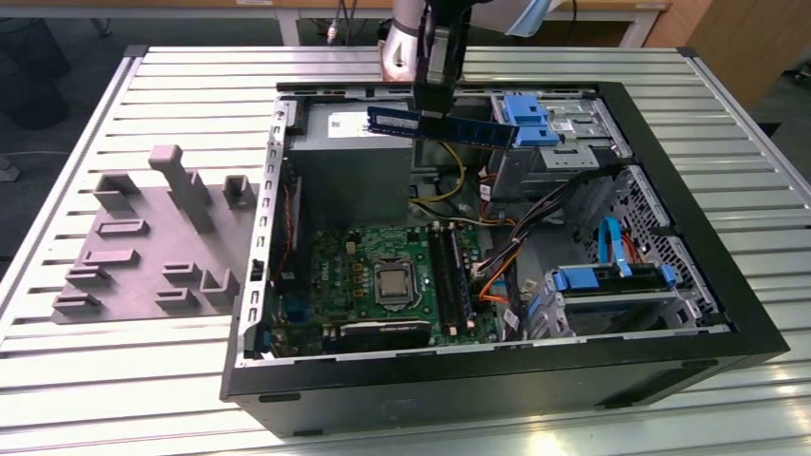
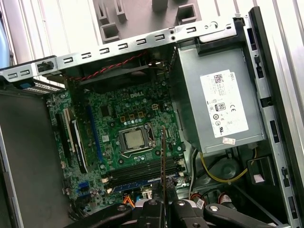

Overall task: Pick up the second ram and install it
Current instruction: 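Insert the second ram into the second slot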

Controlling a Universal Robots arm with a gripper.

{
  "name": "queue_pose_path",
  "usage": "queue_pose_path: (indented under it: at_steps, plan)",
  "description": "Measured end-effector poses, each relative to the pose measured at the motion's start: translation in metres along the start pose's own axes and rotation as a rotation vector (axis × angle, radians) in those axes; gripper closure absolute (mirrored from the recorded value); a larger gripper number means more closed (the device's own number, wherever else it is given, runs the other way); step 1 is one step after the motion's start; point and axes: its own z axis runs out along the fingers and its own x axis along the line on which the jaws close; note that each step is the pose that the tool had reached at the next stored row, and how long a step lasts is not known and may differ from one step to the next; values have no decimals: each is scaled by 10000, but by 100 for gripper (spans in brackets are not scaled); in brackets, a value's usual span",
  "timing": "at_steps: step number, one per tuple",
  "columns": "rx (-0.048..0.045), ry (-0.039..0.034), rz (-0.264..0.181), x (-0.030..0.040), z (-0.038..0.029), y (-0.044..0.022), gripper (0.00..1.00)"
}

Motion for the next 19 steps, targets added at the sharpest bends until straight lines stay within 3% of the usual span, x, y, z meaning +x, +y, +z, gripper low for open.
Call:
queue_pose_path:
  at_steps: [19]
  plan:
    - [-3, -3, 202, 0, 1, 0, 86]
